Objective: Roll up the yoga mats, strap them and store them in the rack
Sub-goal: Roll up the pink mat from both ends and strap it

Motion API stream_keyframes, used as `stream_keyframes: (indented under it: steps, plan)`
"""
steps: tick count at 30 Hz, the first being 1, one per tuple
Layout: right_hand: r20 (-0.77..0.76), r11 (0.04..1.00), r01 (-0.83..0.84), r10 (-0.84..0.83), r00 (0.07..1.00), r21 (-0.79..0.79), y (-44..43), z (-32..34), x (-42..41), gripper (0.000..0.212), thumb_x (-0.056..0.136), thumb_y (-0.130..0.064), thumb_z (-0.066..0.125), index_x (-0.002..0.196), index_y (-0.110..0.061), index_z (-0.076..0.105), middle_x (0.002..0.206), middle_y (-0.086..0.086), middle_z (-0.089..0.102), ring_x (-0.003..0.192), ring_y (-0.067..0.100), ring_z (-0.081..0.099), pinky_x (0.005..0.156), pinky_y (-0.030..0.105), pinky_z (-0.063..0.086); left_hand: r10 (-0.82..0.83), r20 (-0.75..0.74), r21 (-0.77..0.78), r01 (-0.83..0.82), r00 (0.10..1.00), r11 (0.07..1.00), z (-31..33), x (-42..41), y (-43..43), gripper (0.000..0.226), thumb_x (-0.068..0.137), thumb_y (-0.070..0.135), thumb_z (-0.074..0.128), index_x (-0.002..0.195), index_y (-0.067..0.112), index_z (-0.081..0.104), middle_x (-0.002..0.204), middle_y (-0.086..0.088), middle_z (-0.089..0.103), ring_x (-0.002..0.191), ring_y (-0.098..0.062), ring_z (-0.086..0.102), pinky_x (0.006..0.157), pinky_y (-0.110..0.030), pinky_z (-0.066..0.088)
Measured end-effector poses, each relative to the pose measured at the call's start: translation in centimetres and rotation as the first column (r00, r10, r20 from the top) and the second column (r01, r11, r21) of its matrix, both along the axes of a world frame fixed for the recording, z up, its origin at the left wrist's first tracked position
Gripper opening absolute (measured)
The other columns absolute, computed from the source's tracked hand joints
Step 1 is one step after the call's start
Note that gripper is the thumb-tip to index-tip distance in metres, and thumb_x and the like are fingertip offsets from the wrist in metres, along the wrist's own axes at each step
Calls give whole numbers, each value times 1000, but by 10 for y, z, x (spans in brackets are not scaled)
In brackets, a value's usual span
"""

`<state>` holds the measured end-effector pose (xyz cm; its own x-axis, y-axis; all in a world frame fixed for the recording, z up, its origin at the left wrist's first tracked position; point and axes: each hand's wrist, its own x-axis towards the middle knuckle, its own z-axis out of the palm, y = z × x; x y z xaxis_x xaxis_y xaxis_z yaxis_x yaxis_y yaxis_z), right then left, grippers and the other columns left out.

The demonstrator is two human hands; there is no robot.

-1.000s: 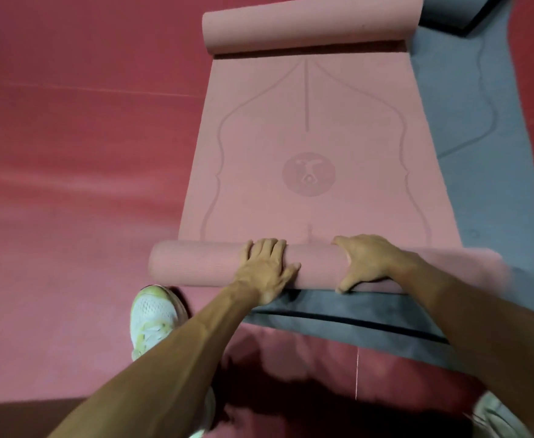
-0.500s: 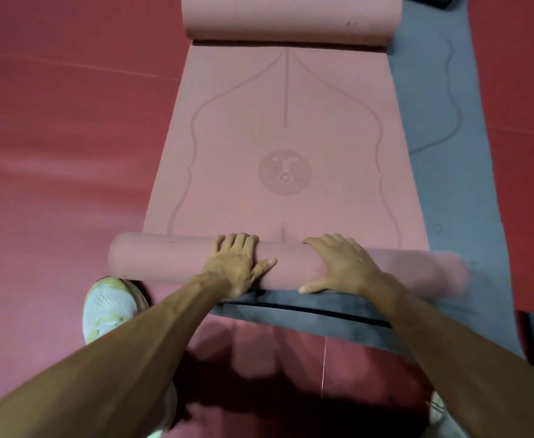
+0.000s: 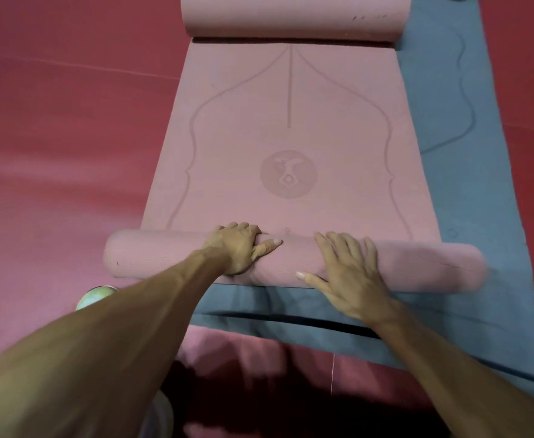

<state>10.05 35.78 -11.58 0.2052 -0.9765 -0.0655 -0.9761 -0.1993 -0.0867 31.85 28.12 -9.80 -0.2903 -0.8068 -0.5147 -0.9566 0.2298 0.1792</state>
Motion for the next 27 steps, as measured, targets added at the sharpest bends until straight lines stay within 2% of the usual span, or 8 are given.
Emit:
stream_keyframes:
  steps: [3, 7, 10, 13, 15, 18, 21, 27]
  plan:
    - [-11, 999, 19, -18, 1000, 39, -13, 0, 1, 82, 82, -74, 22, 129, -15, 56, 118, 6, 60, 108, 30, 54, 98, 50, 24, 4, 23, -55, -3, 1000, 999, -4, -3, 1, 60, 94, 62, 19, 129, 24, 51, 128, -5, 53, 122, -24, 47, 102, -40, 29]
    - [-35, 987, 25, -19, 999, 159, -41, 12, 1, 86, 76, -80, 9, 135, -29, 43, 131, -3, 49, 121, 22, 43, 102, 44, 23, -3, -14, -239, 0, 1000, 971, -4, -4, 13, 66, 93, 55, 5, 134, 22, 45, 132, -3, 50, 125, -23, 43, 108, -37, 24]
    - [1, 963, 39, -40, 999, 265, -60, 18, 0, 72, 83, -77, 23, 135, -32, 43, 135, -3, 44, 127, 20, 38, 105, 44, 23, -20, -47, -278, 6, 999, 961, -2, 4, 26, 85, 82, 58, -6, 145, 17, 32, 145, -6, 39, 136, -22, 32, 115, -39, 12]
    - [7, 930, 51, -58, 998, 364, -82, 23, 0, 69, 85, -77, 27, 133, -32, 48, 136, 2, 44, 130, 23, 36, 106, 46, 24, -38, -27, -329, 27, 999, 944, -4, 17, 27, 78, 87, 59, 4, 149, 19, 29, 150, -6, 34, 140, -25, 28, 115, -47, 14]
    - [36, 907, 75, -99, 994, 414, -93, 23, -3, 69, 83, -79, 28, 130, -35, 52, 135, 4, 45, 131, 23, 36, 107, 46, 25, -33, -11, -301, 28, 999, 953, -5, 19, 22, 80, 84, 62, 1, 150, 24, 23, 152, -1, 31, 142, -23, 23, 115, -46, 11]
    - [51, 906, 80, -111, 992, 416, -104, 22, -4, 67, 82, -80, 29, 126, -37, 57, 130, 7, 50, 128, 25, 39, 105, 42, 29, 4, -2, -239, -5, 1000, 971, -9, 17, 9, 88, 74, 68, -9, 151, 30, 14, 154, 6, 22, 143, -18, 14, 116, -42, 4]
    - [81, 926, 78, -116, 990, 370, -109, 21, -3, 64, 84, -78, 30, 120, -38, 62, 122, 6, 55, 124, 24, 41, 102, 38, 34, 2, -19, -202, -6, 1000, 979, -8, 16, -7, 93, 69, 71, -11, 149, 33, 17, 150, 8, 26, 141, -16, 17, 116, -42, 5]
    - [110, 979, 3, -26, 994, 202, -114, 22, 1, 46, 98, -51, 34, 108, -24, 69, 110, 5, 58, 114, 23, 47, 97, 34, 36, -3, -36, -122, -2, 999, 993, -1, 15, -34, 93, 67, 74, -8, 143, 35, 28, 143, 8, 37, 135, -16, 30, 113, -39, 14]
